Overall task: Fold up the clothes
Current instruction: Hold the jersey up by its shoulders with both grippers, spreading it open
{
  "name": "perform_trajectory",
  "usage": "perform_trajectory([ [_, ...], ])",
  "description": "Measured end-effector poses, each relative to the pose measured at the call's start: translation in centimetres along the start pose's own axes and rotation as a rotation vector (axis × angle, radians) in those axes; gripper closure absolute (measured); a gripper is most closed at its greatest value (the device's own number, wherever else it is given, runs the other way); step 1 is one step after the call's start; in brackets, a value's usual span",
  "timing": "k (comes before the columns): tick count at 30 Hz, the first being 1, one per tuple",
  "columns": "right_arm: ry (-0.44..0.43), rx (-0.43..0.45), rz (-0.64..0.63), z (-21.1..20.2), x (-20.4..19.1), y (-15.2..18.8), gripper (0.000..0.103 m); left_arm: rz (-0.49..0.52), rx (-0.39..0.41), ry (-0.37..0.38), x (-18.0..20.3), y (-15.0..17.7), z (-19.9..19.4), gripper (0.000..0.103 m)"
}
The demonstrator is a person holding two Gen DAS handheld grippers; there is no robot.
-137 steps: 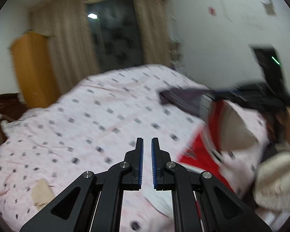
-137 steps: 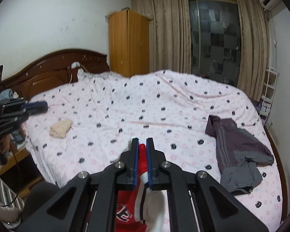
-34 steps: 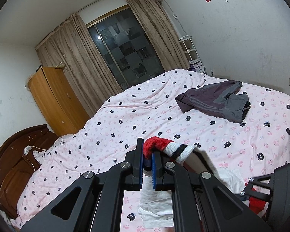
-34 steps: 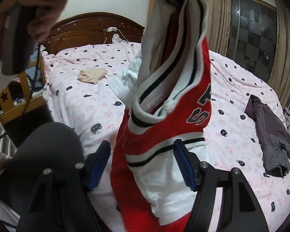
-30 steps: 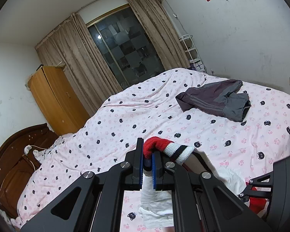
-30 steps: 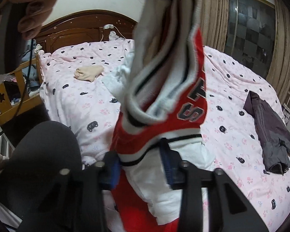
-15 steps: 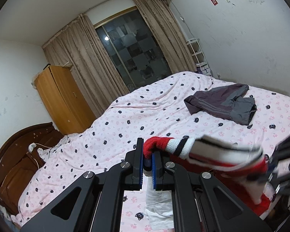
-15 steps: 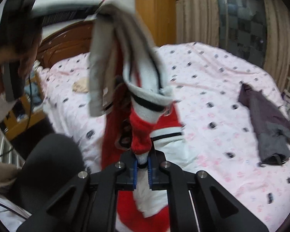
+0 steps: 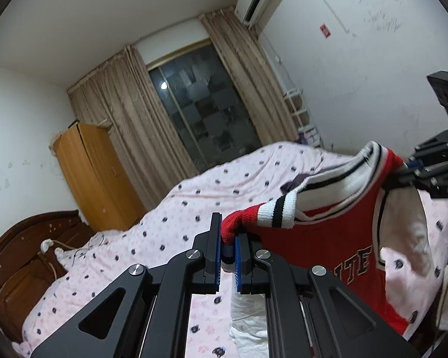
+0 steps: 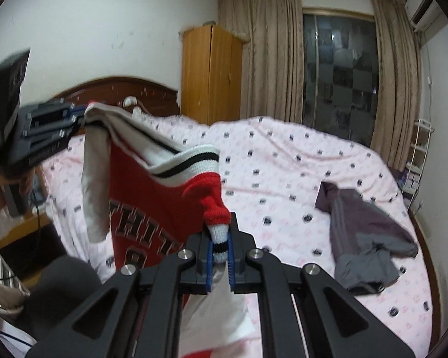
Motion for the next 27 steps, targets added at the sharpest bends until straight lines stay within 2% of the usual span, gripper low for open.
perform_trajectory([
  [11, 0.01, 0.2, -0.066, -7.9, 0.2, -7.6, 0.095, 0.035, 0.179, -0.008, -1.6, -5.7, -5.2, 0.097],
  [17, 0.038, 0.279, -0.098, -11.7, -0.2, -9.7, 0.095, 0.067, 0.235, -0.013, -1.7, -7.4, -7.5, 0.097],
  [22, 0.066, 0.32, -0.138, -14.3, -0.8, -10.8, 0.095, 0.095, 0.254, -0.015, -1.6, -7.9, -8.3, 0.097],
  [27, 0.08, 0.298, -0.143, -13.6, -0.5, -10.5, 0.095, 0.111, 0.215, -0.008, -1.1, -7.0, -6.4, 0.096],
])
Point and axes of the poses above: each gripper's, at about its wrist camera, not at the fingertips, and z roughly the way its jaws point, x to its right, y to its underside, the point moved 9 cm from there along z, roughly the way its jaws point, and after that the axes turned 1 degree about -y, right-handed, at the moved point
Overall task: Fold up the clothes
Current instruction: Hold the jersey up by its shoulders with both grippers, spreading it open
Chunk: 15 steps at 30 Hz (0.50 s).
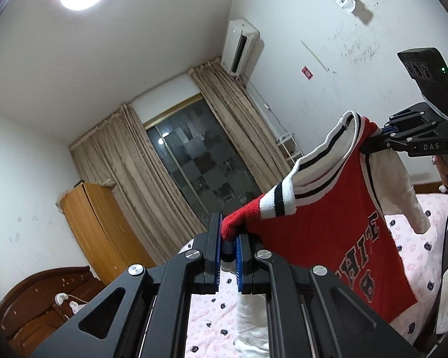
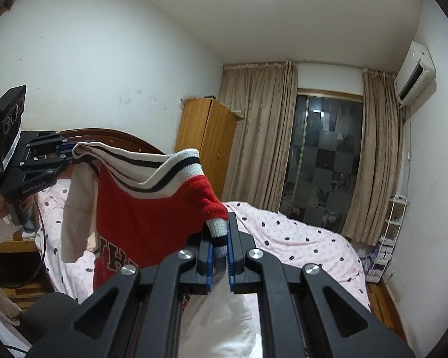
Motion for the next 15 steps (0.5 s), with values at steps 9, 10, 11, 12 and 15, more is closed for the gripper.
perform_trajectory([
  [9, 0.003, -0.196, 0.074, 7.8, 2.5, 7.4, 0.095, -0.024, -0.185, 0.054, 2.6, 7.0, 8.0, 0.096],
  [10, 0.006, -0.219, 0.083, 9.0, 2.9, 8.3, 0.095, -0.028, -0.205, 0.061, 3.0, 7.9, 9.2, 0.096],
  [11, 0.011, -0.241, 0.091, 10.3, 3.5, 9.3, 0.095, -0.034, -0.225, 0.065, 3.2, 8.7, 10.5, 0.096],
  [12, 0.016, -0.256, 0.096, 11.2, 4.0, 10.0, 0.095, -0.04, -0.244, 0.068, 3.5, 9.5, 11.8, 0.096],
  [15, 0.029, -0.31, 0.12, 14.8, 5.8, 12.5, 0.095, -0.057, -0.308, 0.077, 4.4, 12.2, 16.1, 0.096],
])
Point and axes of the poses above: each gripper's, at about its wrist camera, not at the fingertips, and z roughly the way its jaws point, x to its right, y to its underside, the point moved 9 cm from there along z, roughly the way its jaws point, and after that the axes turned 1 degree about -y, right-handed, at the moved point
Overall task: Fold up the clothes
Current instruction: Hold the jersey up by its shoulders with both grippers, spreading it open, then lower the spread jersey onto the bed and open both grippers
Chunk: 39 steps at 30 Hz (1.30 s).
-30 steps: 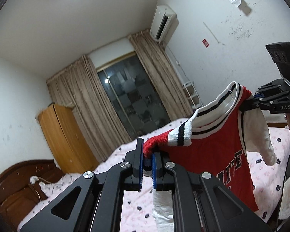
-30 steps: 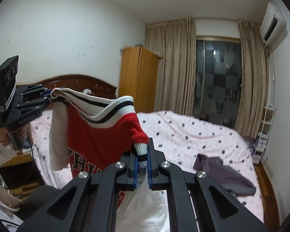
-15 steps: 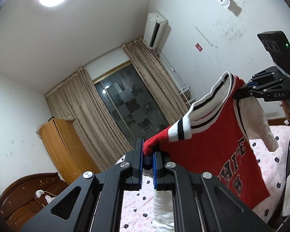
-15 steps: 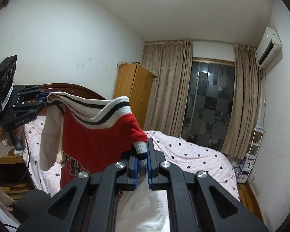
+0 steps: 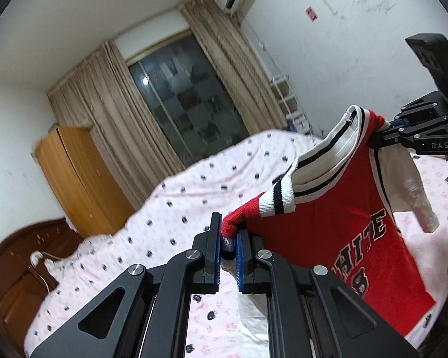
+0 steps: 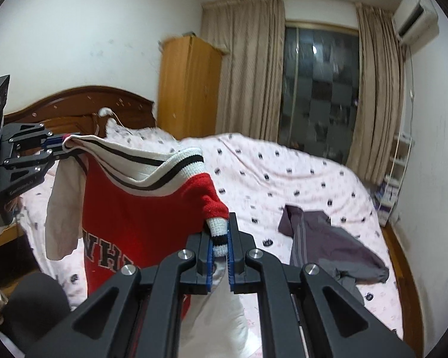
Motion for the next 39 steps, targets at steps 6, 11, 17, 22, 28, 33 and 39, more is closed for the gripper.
perform_trajectory([
  [6, 0.022, -0.123, 0.002, 9.5, 3.4, 2.5, 0.095, -0.022, -0.135, 0.017, 1.2, 3.7, 9.3, 0.096],
  [11, 0.023, -0.268, -0.003, 18.1, 5.8, 6.3, 0.095, -0.019, -0.265, 0.049, 3.6, 8.6, 15.9, 0.096],
  [17, 0.021, -0.409, -0.004, 25.7, 7.6, 11.7, 0.095, -0.033, -0.38, 0.075, 6.1, 13.1, 21.6, 0.096],
  [22, 0.017, -0.492, 0.035, 30.5, 9.3, 14.6, 0.095, -0.044, -0.455, 0.086, 7.4, 15.5, 26.0, 0.096],
  [28, 0.029, -0.626, 0.057, 35.1, 10.3, 18.7, 0.095, -0.021, -0.568, 0.102, 9.6, 19.6, 30.5, 0.091],
  [33, 0.079, -0.679, 0.02, 36.5, 10.8, 20.8, 0.081, -0.042, -0.586, 0.082, 9.6, 20.7, 31.0, 0.076],
  [39, 0.107, -0.693, 0.052, 36.9, 13.3, 20.6, 0.05, -0.134, -0.589, 0.082, 7.0, 20.9, 31.1, 0.054],
])
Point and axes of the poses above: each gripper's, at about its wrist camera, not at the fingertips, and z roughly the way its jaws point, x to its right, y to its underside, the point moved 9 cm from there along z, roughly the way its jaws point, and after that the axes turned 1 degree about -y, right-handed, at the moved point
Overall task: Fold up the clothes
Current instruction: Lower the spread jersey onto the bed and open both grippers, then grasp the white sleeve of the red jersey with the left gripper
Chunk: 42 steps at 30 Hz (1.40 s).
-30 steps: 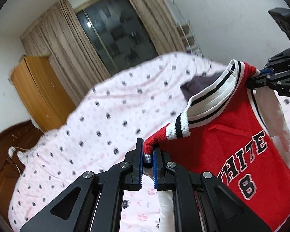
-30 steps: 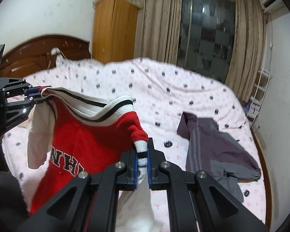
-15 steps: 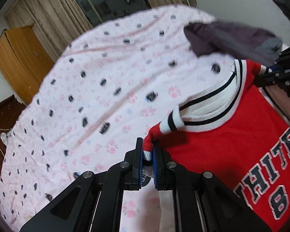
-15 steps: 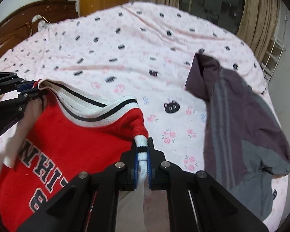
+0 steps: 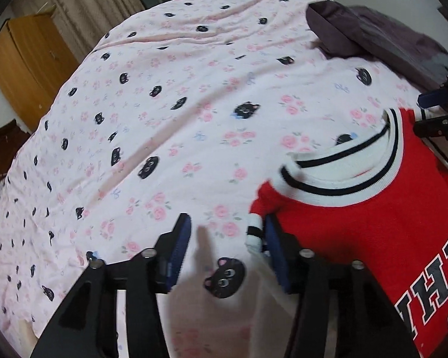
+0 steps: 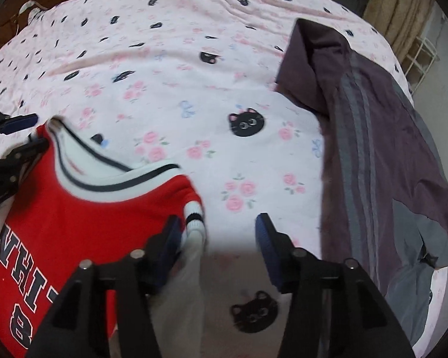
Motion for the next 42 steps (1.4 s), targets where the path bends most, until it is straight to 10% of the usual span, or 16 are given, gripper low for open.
perform_trajectory([
  [10, 0.075, 0.008, -0.017, -1.8, 2.3, -0.8, 0.05, -0.074, 0.009, 0.036, -2.6, -0.5, -1.9, 0.054],
  [18, 0.047, 0.012, 0.073, -3.9, 5.0, -0.8, 0.05, -0.296, -0.105, 0.309, -3.4, -0.7, -0.1, 0.054],
  [24, 0.055, 0.027, 0.084, -5.3, 5.6, 0.0, 0.05, -0.665, -0.194, 0.541, -5.0, -0.1, 1.0, 0.054],
  [32, 0.077, 0.067, 0.096, -7.4, 6.8, 1.1, 0.05, -0.535, -0.068, 0.319, -8.4, 1.0, -3.6, 0.054],
  [42, -0.188, 0.145, -0.016, -11.5, -3.2, 1.2, 0.05, -0.086, 0.054, -0.015, -3.2, 7.5, -11.5, 0.054],
])
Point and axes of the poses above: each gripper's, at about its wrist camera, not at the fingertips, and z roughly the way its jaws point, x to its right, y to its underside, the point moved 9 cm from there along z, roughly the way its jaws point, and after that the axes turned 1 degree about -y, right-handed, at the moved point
